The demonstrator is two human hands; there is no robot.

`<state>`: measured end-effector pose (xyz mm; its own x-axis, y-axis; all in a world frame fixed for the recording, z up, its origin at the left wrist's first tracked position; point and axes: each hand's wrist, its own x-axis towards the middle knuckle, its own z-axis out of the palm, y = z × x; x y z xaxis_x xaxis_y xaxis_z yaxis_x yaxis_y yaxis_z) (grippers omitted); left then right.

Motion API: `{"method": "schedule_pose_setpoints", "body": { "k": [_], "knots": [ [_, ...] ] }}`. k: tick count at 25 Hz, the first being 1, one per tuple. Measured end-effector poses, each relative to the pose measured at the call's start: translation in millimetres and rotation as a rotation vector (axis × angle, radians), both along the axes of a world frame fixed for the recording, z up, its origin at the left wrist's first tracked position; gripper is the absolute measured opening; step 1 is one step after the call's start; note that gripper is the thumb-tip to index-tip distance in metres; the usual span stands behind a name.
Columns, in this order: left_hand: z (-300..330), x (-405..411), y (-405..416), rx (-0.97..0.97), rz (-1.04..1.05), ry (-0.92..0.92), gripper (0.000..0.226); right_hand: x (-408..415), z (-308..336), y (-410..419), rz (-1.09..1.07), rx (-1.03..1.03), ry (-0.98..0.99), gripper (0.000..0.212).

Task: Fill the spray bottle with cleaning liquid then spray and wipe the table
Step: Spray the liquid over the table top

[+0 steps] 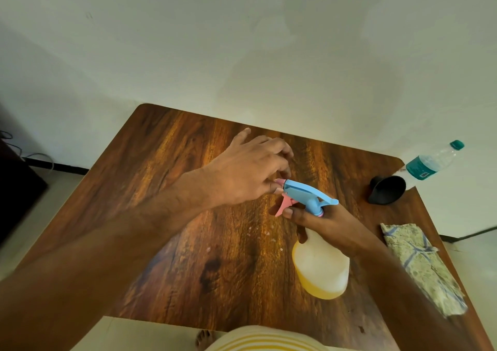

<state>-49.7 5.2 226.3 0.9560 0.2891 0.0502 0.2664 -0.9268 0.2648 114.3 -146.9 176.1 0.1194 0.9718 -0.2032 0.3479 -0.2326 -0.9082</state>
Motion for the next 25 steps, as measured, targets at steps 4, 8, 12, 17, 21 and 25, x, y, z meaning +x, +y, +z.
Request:
{"method": "schedule_pose_setpoints", "body": {
  "k": [4,8,12,17,21,25],
  "knots": [
    [9,4,8,-0.045,-0.055,0.097,0.033,0,-1,3,0.012,-0.002,-0.016,0.034],
    [2,5,6,0.035,-0.03,0.045,0.031,0,1,4,0.017,-0.018,-0.024,0.024],
    [-6,5,4,0.076,-0.008,0.017,0.028,-2,-1,3,0.019,-0.049,-0.036,0.021],
    [-17,5,1,0.168,0.028,-0.022,0.034,-3,-11,4,-0.02,-0.07,-0.028,0.032],
    [-42,-22,4,0.067,0.268,-0.06,0.073,-11,-29,16,-0.028,-0.055,-0.06,0.038],
    [-89,-88,6,-0.176,0.709,-0.117,0.065,-20,-60,26,-0.13,-0.125,-0.081,0.039]
  ]
}}
